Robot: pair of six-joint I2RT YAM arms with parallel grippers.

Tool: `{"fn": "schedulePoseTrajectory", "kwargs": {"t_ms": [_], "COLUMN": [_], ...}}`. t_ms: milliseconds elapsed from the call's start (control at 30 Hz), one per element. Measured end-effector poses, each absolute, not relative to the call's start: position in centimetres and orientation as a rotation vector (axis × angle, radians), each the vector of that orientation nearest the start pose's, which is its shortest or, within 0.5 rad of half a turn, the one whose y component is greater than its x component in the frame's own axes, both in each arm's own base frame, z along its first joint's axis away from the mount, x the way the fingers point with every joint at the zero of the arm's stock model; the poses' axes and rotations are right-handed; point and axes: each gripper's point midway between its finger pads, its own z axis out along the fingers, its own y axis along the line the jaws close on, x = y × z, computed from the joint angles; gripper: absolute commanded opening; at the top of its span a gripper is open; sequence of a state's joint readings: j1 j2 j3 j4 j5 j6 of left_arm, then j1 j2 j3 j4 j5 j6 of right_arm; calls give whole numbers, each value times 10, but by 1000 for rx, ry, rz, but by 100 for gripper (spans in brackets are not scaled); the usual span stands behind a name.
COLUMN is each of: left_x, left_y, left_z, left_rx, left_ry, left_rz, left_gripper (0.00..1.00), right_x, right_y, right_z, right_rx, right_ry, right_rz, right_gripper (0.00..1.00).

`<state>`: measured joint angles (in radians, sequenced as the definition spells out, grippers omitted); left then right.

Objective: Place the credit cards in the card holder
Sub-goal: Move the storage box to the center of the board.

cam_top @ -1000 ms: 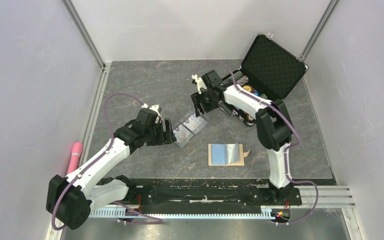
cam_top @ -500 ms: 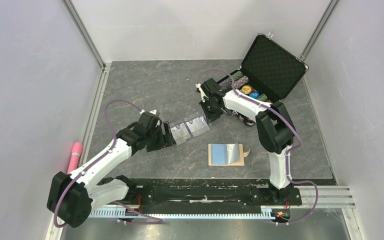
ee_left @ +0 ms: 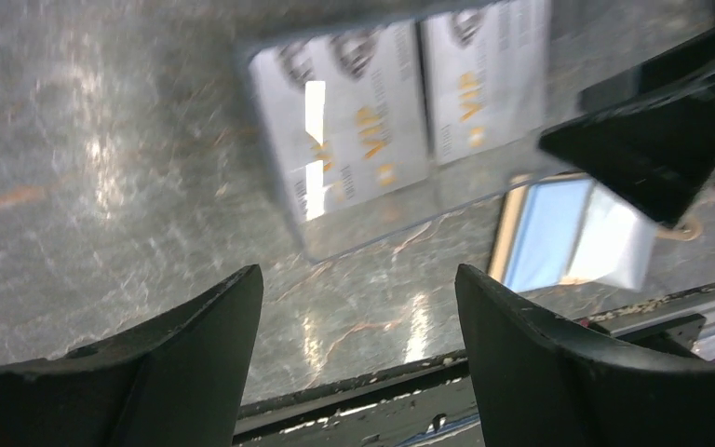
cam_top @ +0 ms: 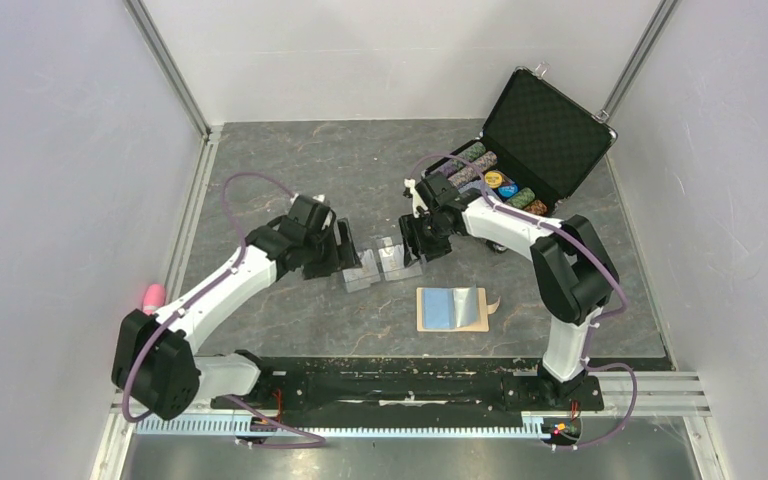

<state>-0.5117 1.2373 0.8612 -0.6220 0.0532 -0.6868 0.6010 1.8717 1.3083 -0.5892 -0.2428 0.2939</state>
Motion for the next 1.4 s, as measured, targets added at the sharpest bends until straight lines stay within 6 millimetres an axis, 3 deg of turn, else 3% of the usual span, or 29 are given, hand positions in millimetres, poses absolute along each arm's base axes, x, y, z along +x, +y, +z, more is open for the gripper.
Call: {"fn": "schedulePoseTrajectory", "kwargs": {"t_ms": [167, 333, 467, 633, 900, 1133, 1400], "left_x": [264, 288, 301, 295, 288, 282, 276], "left_y": [-189, -206, -220, -225, -232, -218, -193], "left_z": [132, 138, 118, 82, 62, 40, 25], "left_rx": [-150, -100, -74, -57, -1, 5, -5], "left_ry": [2593, 2604, 2678, 2792, 2836, 2873, 2888], "left_rz": [-529, -539, -539, -495, -447, -346, -178], "left_gripper": [79, 70, 56, 52, 43, 30, 24], "right_x": [290, 277, 268, 269, 279, 280, 280], "right_y": [287, 303, 309, 310, 310, 311, 311], "right_z": [53, 54, 58, 71, 77, 74, 70], "right_rx": [-516, -534, -531, -517, -483, -469, -462], "right_ry": [2735, 2719, 2705, 2672, 2637, 2643, 2654], "right_rz": [731, 878, 958, 972, 967, 966, 964], "right_gripper": [56, 57, 56, 56, 49, 35, 32]}}
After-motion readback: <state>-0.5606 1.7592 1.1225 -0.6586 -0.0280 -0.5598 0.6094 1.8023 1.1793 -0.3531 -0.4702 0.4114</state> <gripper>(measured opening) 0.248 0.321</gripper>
